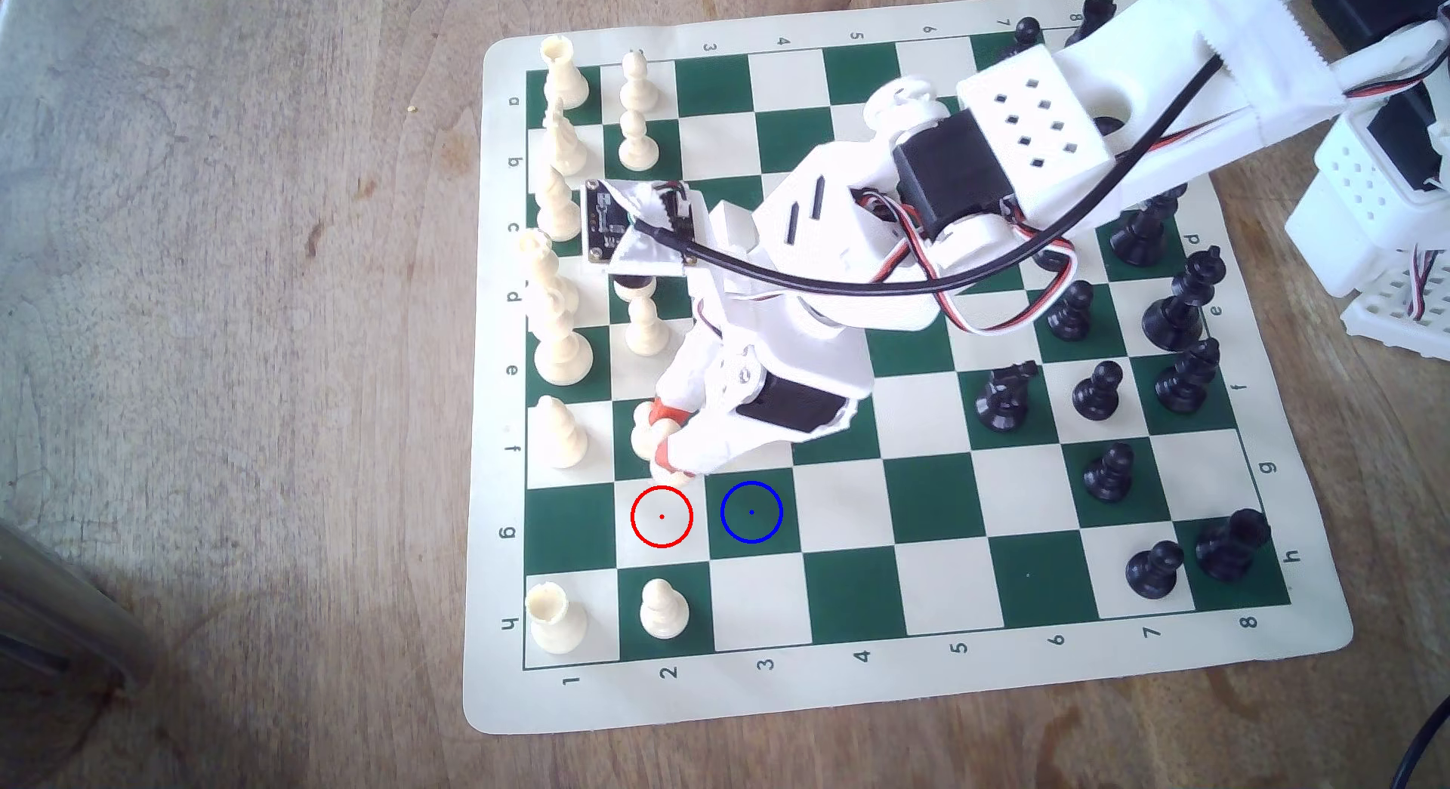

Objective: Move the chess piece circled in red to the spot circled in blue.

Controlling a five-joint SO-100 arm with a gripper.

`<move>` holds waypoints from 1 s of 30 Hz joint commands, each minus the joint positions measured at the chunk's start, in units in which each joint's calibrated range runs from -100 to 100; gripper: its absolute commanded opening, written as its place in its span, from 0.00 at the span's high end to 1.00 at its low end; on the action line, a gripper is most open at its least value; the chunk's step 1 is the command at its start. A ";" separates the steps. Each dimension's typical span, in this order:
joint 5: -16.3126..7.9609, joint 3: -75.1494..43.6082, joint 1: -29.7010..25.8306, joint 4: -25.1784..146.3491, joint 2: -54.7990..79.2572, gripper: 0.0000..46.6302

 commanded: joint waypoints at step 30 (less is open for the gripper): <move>-0.68 14.54 -3.44 -8.75 -8.11 0.99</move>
